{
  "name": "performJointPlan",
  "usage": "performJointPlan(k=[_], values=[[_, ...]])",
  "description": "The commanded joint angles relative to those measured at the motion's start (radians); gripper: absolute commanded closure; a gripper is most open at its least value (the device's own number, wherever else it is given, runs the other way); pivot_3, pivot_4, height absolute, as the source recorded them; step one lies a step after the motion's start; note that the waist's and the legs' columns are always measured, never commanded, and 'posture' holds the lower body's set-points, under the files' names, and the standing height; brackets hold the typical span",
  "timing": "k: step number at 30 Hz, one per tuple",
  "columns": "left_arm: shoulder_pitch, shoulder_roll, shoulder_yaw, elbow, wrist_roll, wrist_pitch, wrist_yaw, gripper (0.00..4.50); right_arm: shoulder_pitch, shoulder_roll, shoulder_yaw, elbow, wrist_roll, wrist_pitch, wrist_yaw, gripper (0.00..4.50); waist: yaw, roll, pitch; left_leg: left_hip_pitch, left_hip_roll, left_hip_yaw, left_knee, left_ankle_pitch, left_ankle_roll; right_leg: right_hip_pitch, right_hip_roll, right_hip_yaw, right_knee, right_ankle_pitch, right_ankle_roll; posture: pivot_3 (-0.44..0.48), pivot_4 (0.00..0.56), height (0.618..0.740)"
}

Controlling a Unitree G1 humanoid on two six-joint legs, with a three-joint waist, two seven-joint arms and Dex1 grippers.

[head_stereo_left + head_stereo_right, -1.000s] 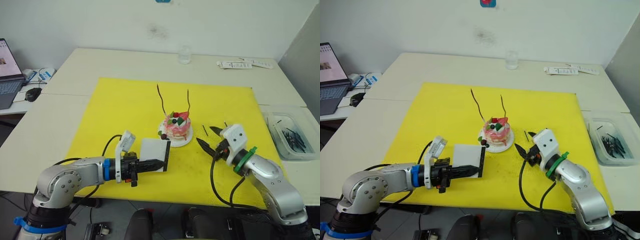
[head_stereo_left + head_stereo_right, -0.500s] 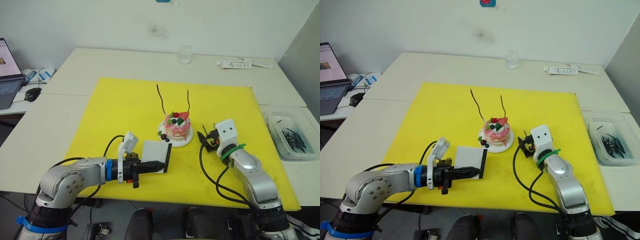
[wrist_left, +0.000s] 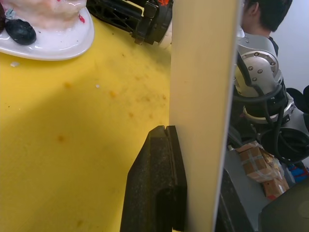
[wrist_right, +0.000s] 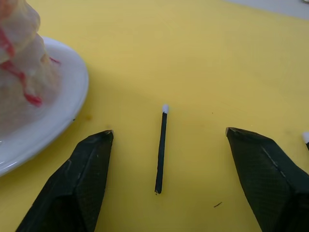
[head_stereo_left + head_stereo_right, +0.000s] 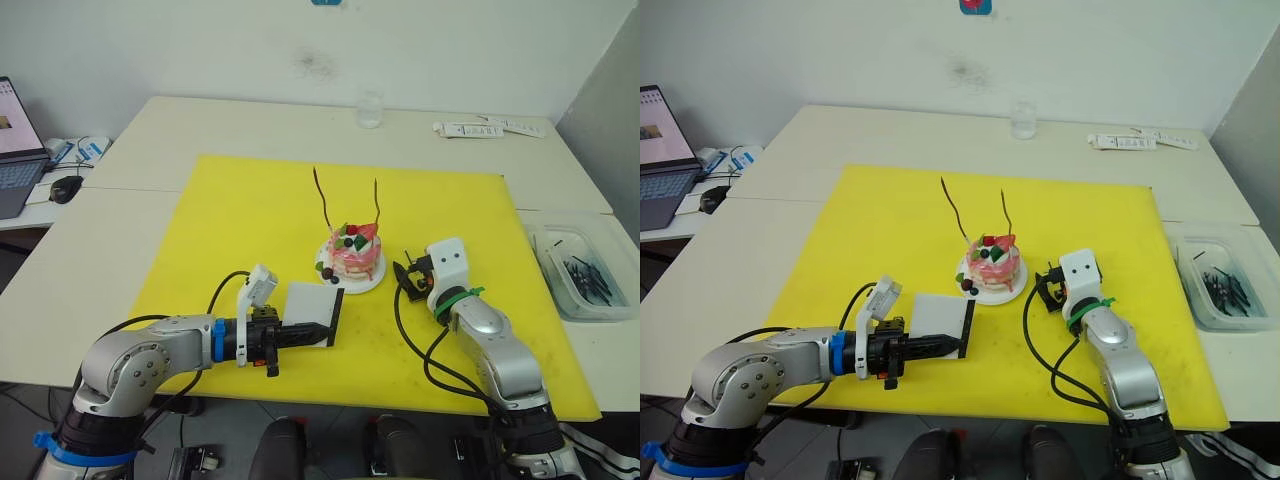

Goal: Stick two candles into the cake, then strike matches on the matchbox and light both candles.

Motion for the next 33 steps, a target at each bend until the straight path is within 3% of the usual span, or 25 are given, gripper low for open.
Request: performJointPlan(k=[1,5,8,9,18,23,32,33], values=[[0.000,-0.003,-0.001,-0.025,-0.004,-0.016,-0.012,4.50,-0.023,0.008,-0.027,0.016,-0.015,0.015,-0.031,1.82,0.000,0.000,0.000,0.000,0.000,0.000,0.000,0.000,0.000,0.000,0.000,0.000,0.000,0.000,0.000,0.000,0.150,0.706],[0.004,-0.004,-0.002,-0.027,-0.002,-0.017,-0.010,4.50,-0.030,0.015,-0.028,0.028,-0.020,0.027,-0.045,3.33,0.000,0.000,0.000,0.000,-0.001,0.000,0.001,0.000,0.000,0.000,0.000,0.000,0.000,0.001,0.000,0.000,0.150,0.706],[0.007,-0.003,-0.002,-0.028,0.000,-0.017,-0.007,4.50,-0.028,0.016,-0.029,0.018,-0.013,0.031,-0.046,4.27,0.001,0.000,0.000,0.000,-0.001,0.000,0.001,0.000,0.000,0.000,0.000,0.000,0.000,0.001,0.001,0.000,0.150,0.706],[0.008,-0.003,-0.002,-0.028,0.000,-0.017,-0.007,4.50,-0.025,0.016,-0.030,0.010,-0.010,0.033,-0.045,4.40,0.001,0.000,0.000,0.000,-0.001,0.000,0.001,0.000,0.000,0.000,0.000,0.000,0.000,0.001,0.001,0.000,0.150,0.706],[0.007,-0.003,-0.006,-0.026,0.004,-0.019,-0.010,4.50,0.095,-0.073,-0.035,-0.263,0.058,0.138,0.072,4.40,0.002,0.000,0.000,0.000,0.000,0.000,0.000,0.000,0.000,0.000,0.000,0.000,0.000,0.001,0.001,0.000,0.150,0.706],[-0.004,0.000,-0.017,-0.017,0.011,-0.019,-0.020,4.50,0.264,-0.163,-0.046,-0.470,0.116,0.178,0.156,4.40,0.004,0.001,-0.001,0.000,0.000,0.000,0.000,0.000,0.000,0.000,0.000,0.000,0.000,0.000,0.000,0.000,0.150,0.706],[-0.029,-0.006,-0.043,-0.007,0.025,-0.018,-0.034,4.50,0.352,-0.111,-0.017,-0.430,0.109,0.108,0.129,4.40,-0.001,0.001,-0.002,0.004,0.001,0.000,0.000,0.000,0.000,0.002,0.000,0.000,0.000,0.002,-0.001,0.000,0.150,0.706],[-0.030,-0.006,-0.044,-0.007,0.026,-0.018,-0.034,4.50,0.356,-0.108,-0.016,-0.418,0.102,0.094,0.124,4.24,0.000,0.001,-0.002,0.004,0.001,0.000,0.000,0.000,0.000,0.002,0.000,0.000,0.000,0.002,-0.001,0.000,0.150,0.706]])
